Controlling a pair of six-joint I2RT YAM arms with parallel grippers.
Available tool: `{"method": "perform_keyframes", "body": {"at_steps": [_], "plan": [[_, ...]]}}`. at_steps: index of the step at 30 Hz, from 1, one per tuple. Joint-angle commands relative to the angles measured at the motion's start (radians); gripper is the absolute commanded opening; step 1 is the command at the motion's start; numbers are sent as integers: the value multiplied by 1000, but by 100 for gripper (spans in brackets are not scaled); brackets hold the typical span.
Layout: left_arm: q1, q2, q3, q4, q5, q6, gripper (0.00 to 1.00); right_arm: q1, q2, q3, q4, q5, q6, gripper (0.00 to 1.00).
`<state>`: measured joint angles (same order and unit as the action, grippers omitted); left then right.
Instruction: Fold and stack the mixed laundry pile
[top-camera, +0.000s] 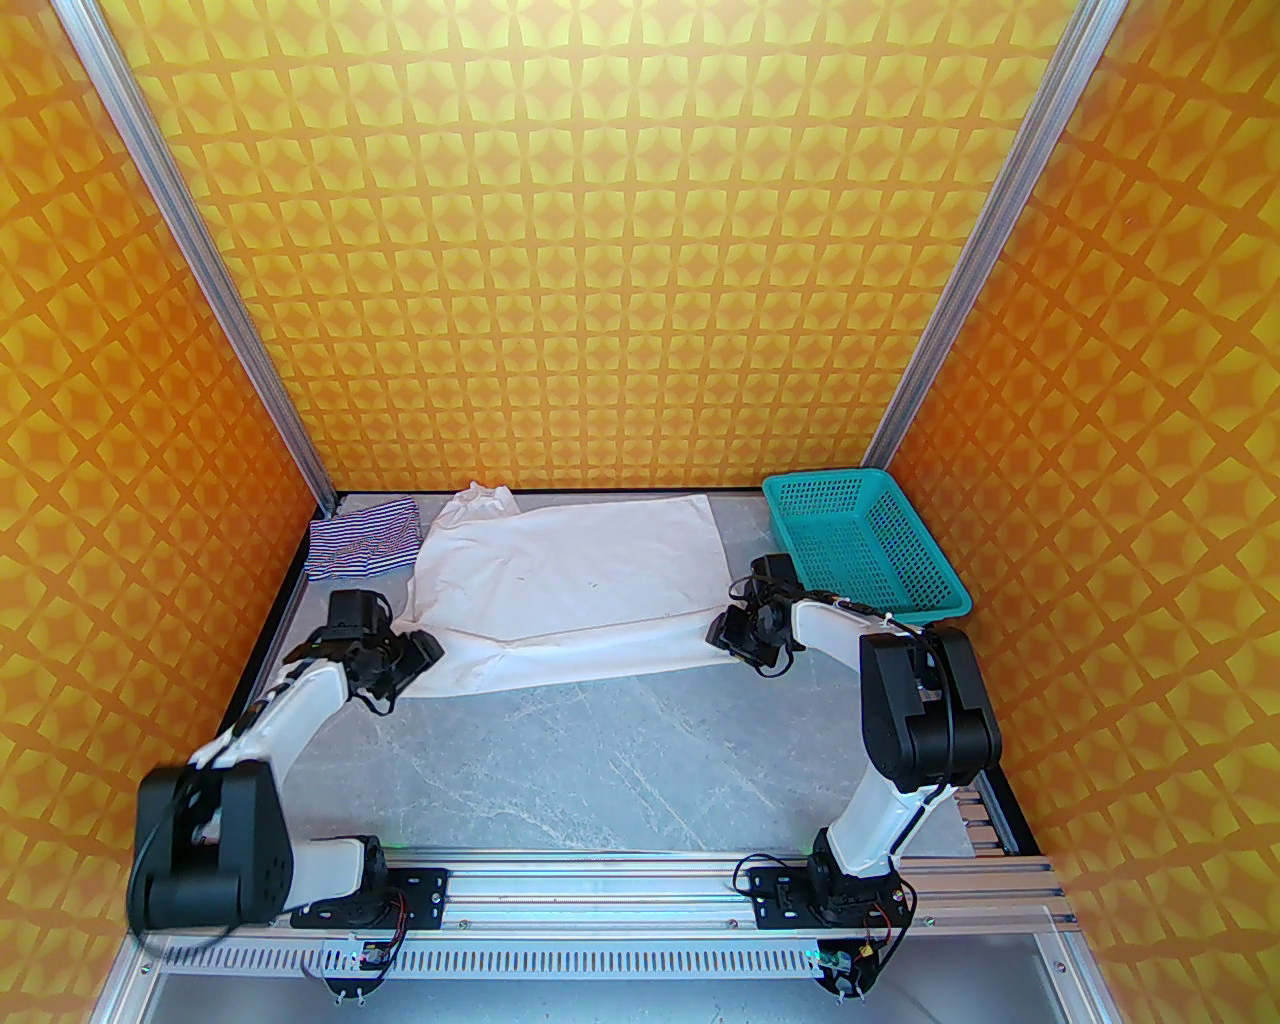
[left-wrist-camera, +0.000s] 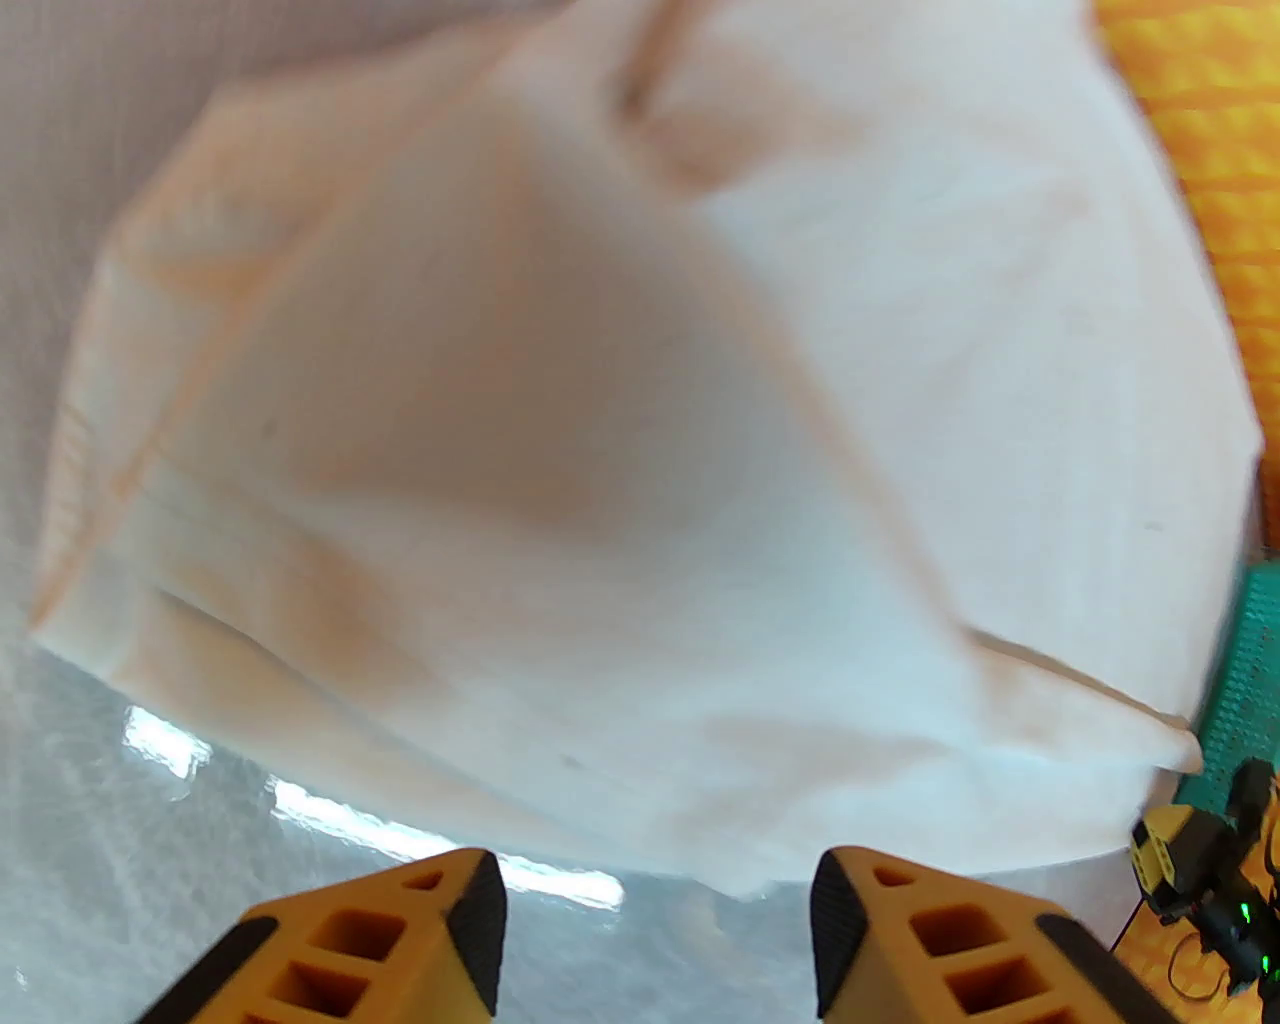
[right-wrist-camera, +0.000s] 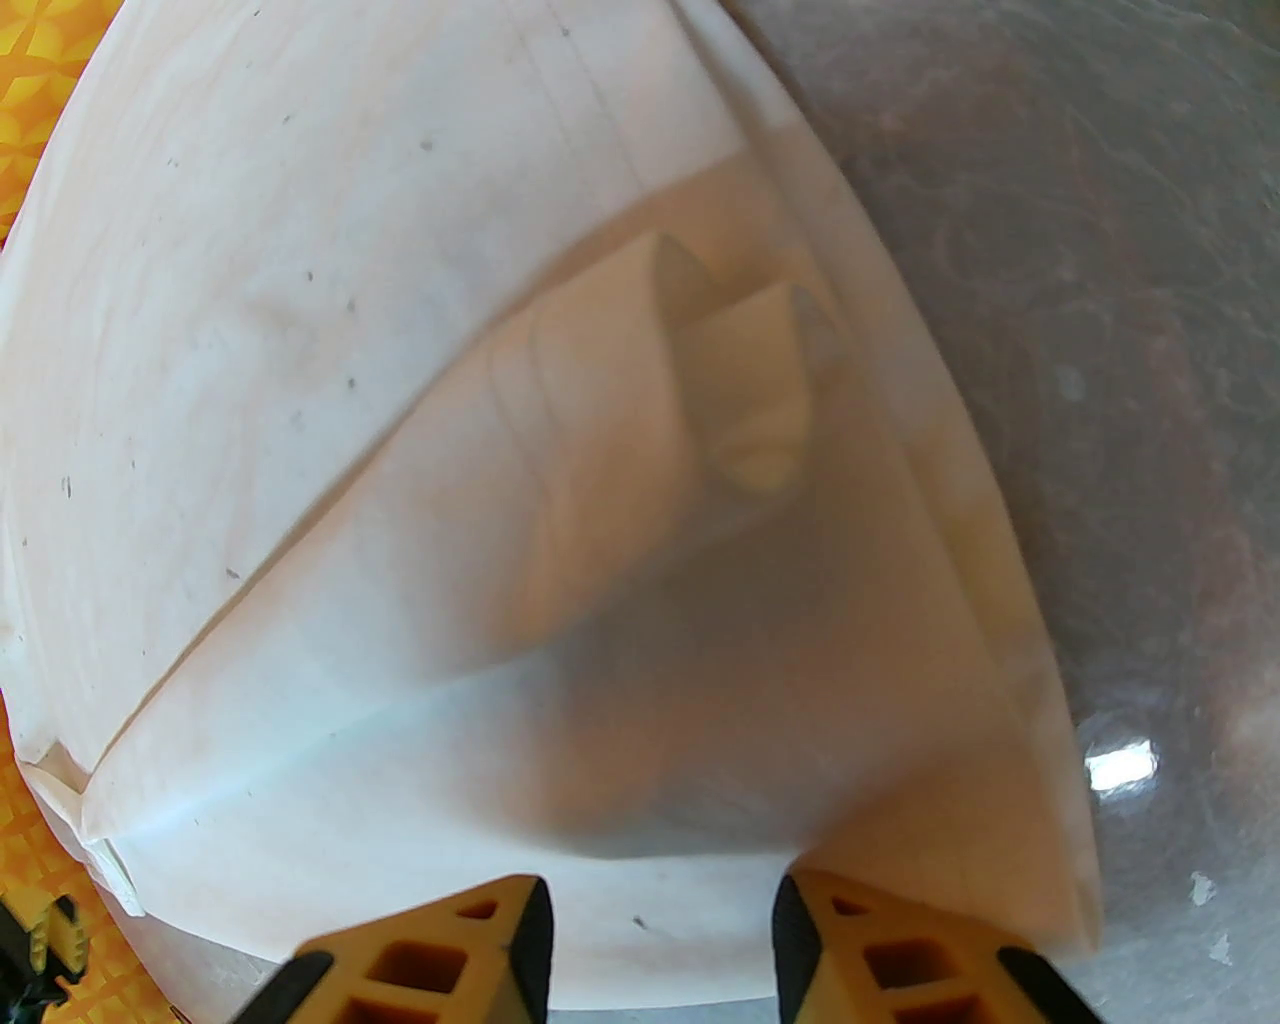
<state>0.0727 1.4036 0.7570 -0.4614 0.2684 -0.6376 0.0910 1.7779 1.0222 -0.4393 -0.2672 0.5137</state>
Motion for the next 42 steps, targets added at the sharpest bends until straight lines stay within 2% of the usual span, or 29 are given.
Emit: {"method": "perform_keyframes", "body": {"at_steps": [1, 10, 17, 26, 30, 37, 42], "plan": [[12, 20, 39, 31, -69, 13, 52, -1, -39, -8, -38, -17, -18, 41], [133, 98, 157, -40, -144, 174, 55, -1, -50, -27, -29, -27, -17, 41], [141, 233, 235, -36, -146, 195, 53, -1, -44, -14, -35, -33, -22, 41], [140, 276, 236, -31, -131, 200, 49, -2, -34, -8, -35, -36, -25, 41], [140, 270, 235, -33, -124, 199, 36, -1, -32, -5, -38, -33, -29, 41], [136, 244, 228, -28, -80, 201, 0, -2, -31, -1, -37, -32, -27, 41], [134, 200, 241, -50, -58, 198, 0, -2, -36, 3, -46, -29, -32, 41]]}}
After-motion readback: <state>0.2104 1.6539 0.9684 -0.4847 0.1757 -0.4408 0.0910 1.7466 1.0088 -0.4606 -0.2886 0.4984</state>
